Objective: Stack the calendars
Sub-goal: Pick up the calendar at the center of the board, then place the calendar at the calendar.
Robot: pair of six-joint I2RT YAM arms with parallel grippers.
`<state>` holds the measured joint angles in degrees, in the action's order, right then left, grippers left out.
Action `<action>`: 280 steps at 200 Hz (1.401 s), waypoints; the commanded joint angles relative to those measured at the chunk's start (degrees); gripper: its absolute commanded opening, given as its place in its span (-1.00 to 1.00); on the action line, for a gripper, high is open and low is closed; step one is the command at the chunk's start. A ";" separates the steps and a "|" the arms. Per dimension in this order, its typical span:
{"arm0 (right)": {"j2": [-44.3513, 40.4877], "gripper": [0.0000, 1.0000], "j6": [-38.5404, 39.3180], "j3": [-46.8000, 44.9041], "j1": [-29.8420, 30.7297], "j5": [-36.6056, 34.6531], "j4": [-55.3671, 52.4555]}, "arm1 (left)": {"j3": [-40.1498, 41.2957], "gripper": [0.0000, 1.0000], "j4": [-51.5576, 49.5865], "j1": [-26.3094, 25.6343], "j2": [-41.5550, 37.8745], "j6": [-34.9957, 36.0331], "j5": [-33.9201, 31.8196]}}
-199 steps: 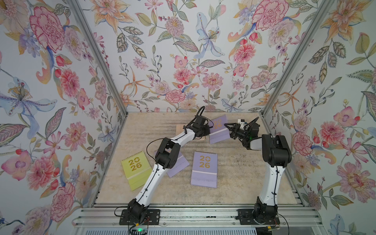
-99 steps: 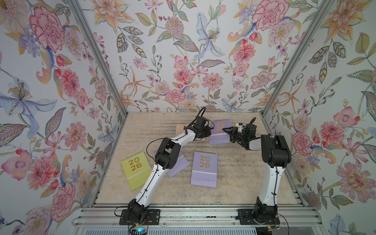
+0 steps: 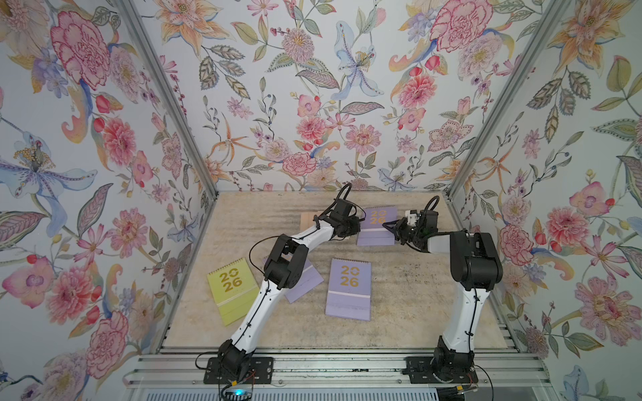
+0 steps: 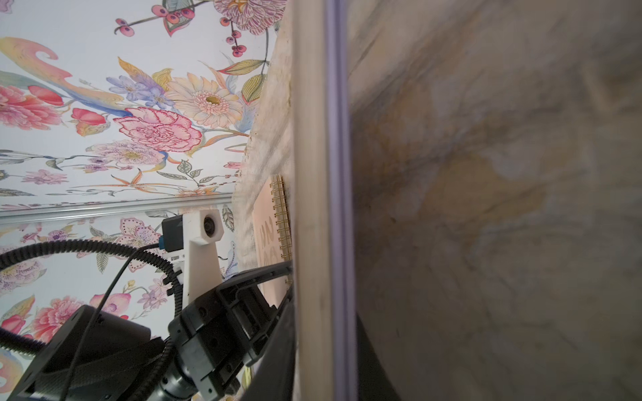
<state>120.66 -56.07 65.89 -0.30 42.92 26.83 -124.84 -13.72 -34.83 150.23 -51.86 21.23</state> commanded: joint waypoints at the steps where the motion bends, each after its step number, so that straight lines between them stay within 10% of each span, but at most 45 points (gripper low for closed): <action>1: -4.48 -0.68 1.99 -1.49 0.30 -0.81 -0.70 | 1.42 -1.00 -1.49 0.33 -4.81 0.78 0.54; 165: -36.51 -0.78 6.39 -18.73 8.73 -7.98 -16.14 | 48.42 -1.00 14.71 2.03 -41.14 -1.94 -2.79; 280: -54.34 -0.79 -6.04 -36.61 29.94 -22.34 -10.37 | 72.91 -1.00 20.70 2.40 -54.55 -3.43 -2.67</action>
<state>69.60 -56.93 32.23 26.68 25.47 10.04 -54.87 4.91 -32.99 97.93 -54.48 19.07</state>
